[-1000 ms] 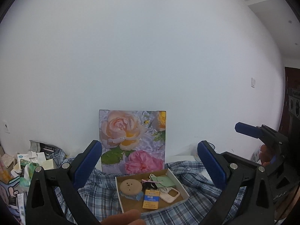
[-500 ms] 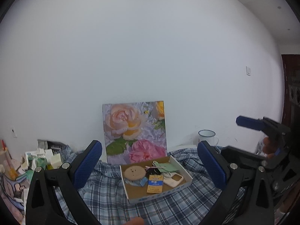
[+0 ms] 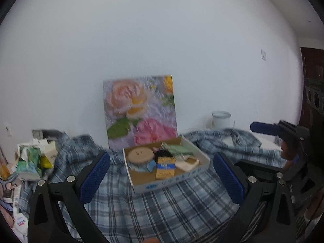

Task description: Organize soft objects

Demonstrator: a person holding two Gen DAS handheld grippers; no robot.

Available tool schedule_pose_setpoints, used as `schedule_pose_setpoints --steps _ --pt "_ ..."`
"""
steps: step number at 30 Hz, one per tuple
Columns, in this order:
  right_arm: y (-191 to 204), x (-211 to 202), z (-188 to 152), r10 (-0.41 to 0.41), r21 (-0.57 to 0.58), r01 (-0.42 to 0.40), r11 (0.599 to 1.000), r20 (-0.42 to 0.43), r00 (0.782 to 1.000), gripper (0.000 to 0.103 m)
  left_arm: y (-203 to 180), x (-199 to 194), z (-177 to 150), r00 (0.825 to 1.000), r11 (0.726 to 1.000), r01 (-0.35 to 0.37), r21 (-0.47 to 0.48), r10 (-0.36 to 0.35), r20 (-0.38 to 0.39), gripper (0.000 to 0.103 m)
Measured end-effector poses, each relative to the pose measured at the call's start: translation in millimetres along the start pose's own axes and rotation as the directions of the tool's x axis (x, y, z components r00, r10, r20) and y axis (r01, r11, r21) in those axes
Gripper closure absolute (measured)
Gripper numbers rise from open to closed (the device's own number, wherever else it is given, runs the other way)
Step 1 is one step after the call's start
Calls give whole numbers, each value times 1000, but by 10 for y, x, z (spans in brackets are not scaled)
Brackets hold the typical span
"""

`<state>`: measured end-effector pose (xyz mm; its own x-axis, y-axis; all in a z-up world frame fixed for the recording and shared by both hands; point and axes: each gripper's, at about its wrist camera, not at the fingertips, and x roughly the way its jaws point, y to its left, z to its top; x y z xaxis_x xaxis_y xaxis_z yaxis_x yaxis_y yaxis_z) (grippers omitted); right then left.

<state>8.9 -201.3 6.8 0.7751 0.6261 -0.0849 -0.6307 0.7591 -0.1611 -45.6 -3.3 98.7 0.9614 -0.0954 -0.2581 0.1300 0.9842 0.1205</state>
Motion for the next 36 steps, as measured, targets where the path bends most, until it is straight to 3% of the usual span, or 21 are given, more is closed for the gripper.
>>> schedule_pose_setpoints --steps 6,11,13,18,24,36 --pt "-78 132 -265 19 54 -17 998 -33 999 0 48 223 -284 996 999 45 -18 -46 -71 0" --pt "-94 251 -415 10 52 -8 999 -50 999 0 53 374 -449 995 999 29 -17 -30 -96 0" --pt "-103 328 -493 -7 53 10 999 -56 998 0 34 437 -549 997 1000 -8 17 9 -78 0" --pt "-186 585 -610 0 88 15 996 -170 985 0 164 630 -660 986 999 12 -43 -19 -165 0" --pt "-397 493 -668 12 188 13 982 -128 992 0 215 656 -695 984 998 -5 -65 -7 -181 0" --pt "-340 542 -654 9 164 15 986 -146 989 0 232 686 -704 982 999 0 -43 -8 -191 0"
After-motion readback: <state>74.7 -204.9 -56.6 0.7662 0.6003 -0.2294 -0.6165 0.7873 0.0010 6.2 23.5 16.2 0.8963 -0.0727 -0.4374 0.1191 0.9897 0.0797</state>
